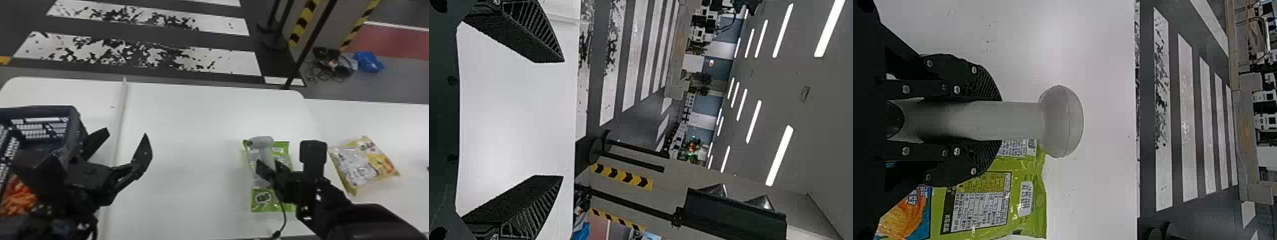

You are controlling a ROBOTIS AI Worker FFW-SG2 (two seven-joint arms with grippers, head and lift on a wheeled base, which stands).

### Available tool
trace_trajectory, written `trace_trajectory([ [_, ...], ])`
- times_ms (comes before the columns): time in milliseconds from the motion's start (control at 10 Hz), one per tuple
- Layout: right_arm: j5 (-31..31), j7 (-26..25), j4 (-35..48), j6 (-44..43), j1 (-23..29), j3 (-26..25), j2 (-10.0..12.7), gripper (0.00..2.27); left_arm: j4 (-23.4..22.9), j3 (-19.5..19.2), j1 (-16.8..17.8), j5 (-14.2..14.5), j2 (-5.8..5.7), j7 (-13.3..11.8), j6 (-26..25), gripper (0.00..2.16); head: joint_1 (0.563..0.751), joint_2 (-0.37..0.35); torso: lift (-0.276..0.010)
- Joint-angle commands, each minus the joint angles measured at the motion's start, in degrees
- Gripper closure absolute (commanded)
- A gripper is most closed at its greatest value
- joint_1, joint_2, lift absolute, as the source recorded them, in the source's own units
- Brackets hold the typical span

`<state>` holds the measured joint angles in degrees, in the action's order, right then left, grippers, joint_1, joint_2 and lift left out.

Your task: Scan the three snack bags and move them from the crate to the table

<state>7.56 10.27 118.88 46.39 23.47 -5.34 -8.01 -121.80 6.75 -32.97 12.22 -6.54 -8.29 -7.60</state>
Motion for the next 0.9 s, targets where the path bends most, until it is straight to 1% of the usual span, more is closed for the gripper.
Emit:
trace_trajectory([
  [0, -0.88, -0.08, -1.98, -0.02, -1.32, 0.33, -0.16, 2.24, 1.21, 0.10, 0.28, 0.00, -0.05, -0.42, 3.07, 0.03, 0.695, -0.169, -0.062],
  [200, -1.67, -0.08, -3.92, 0.15, -2.47, 1.47, -0.43, 2.24, 1.91, 0.01, 0.45, -0.09, 0.13, -0.15, 2.89, 0.03, 0.695, -0.171, -0.062],
  [300, -1.93, -0.08, -4.62, 0.33, -2.90, 1.82, -0.51, 2.24, 1.91, 0.10, 0.45, -1.14, 0.22, 0.81, 2.19, 0.03, 0.695, -0.166, -0.062],
  [400, -2.37, -0.17, -5.06, 0.86, -3.34, 2.44, -0.51, 2.24, 1.91, 0.10, 0.54, -1.58, 0.22, 1.78, 2.02, 0.03, 0.695, -0.159, -0.062],
  [700, -1.84, -0.17, -4.79, 2.79, -3.61, 2.44, -0.60, 2.24, 1.65, 0.28, 0.63, -1.58, 0.30, 1.78, 1.84, 0.03, 0.695, -0.151, -0.062],
  [800, -0.44, -0.08, -2.42, 2.97, -2.20, 1.30, -0.60, 2.24, 1.47, 0.36, 0.63, -1.58, 0.30, 1.78, 1.49, 0.03, 0.695, -0.152, -0.062],
])
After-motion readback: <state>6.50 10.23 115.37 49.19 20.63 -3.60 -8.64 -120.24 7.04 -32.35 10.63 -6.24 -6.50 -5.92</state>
